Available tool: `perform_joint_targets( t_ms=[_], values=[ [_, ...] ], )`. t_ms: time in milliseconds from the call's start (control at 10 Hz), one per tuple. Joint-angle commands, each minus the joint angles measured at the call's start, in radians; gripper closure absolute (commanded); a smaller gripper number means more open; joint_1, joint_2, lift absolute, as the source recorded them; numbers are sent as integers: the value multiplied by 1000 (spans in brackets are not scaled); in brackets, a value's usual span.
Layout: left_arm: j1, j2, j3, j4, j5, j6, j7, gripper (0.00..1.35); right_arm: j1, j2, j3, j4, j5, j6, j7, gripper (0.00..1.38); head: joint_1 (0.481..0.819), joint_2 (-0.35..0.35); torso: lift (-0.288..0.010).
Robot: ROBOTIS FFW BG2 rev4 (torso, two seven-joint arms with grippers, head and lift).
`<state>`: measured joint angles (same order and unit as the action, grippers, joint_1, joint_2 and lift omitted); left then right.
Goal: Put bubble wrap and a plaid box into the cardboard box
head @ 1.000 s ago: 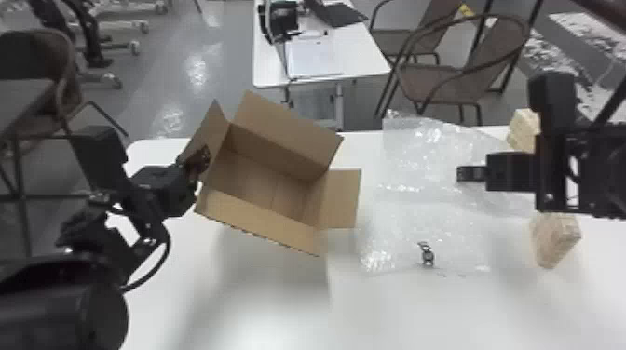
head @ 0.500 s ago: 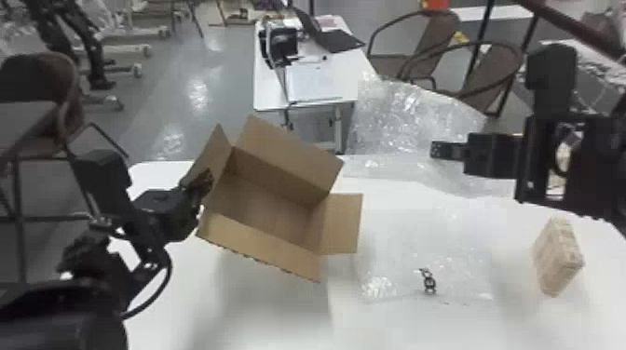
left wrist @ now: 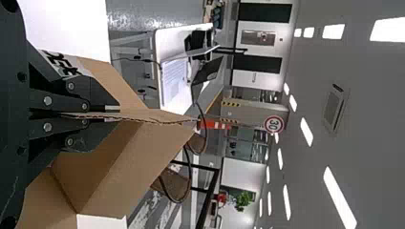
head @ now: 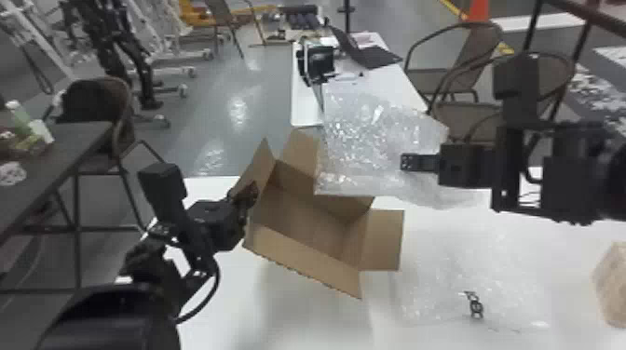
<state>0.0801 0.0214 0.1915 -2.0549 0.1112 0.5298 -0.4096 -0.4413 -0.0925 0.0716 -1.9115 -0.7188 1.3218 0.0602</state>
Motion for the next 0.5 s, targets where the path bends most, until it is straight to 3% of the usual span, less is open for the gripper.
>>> perform_joint_targets(
  t_ms=[0,200,400],
  values=[
    [-2,0,-1,1,-4,3,2,1220,-16,13,65,121,-41,-73,7,1046,587,191,-109],
    [-2,0,0,1,-4,3,2,1220,-27,30,155,301,-37,-247,98,1046,600,233,-109],
    [-2,0,0,2,-4,3,2,1220,-31,53,201,408,-27,-337,139,1047,615,275,-109]
  ],
)
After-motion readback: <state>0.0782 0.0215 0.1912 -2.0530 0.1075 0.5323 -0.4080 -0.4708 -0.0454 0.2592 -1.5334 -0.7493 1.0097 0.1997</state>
